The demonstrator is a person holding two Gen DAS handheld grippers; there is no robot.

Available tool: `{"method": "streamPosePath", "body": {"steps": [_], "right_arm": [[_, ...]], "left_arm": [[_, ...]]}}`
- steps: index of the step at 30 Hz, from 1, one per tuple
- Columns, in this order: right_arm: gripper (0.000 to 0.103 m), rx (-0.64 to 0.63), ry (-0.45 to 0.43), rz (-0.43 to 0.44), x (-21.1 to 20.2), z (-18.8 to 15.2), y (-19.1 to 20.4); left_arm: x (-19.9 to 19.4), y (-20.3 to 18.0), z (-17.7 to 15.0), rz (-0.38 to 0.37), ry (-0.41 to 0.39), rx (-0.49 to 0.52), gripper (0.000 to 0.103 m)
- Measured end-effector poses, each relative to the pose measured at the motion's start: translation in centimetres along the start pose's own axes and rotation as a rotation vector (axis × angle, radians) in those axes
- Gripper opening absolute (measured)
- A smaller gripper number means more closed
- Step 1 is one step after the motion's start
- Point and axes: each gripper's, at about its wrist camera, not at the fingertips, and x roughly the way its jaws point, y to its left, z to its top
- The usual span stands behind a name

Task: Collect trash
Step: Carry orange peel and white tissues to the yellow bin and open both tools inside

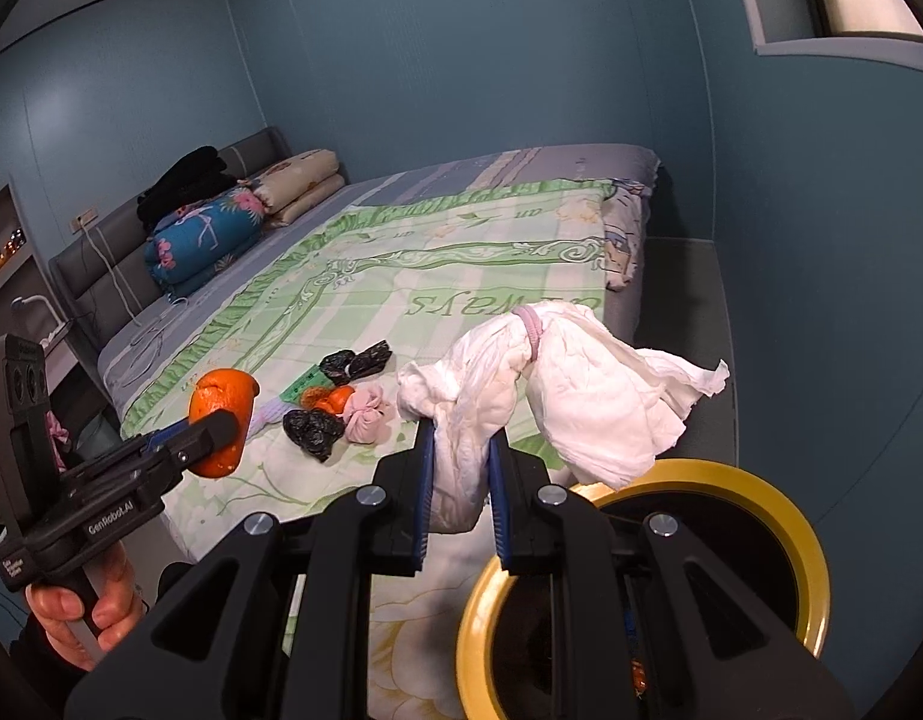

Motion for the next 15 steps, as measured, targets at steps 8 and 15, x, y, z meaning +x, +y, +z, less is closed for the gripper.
{"method": "streamPosePath", "body": {"steps": [8,15], "right_arm": [[0.016,0.054,-0.007,-0.063,-0.6,0.0,-2.7],[0.016,0.119,0.022,-0.081,0.0,-1.0,-5.3]], "left_arm": [[2.3,-3.4,-1.0,-0.058,0.060,0.060,0.031],[4.5,-6.5,-1.8,-0.099,0.103,0.119,0.031]]}}
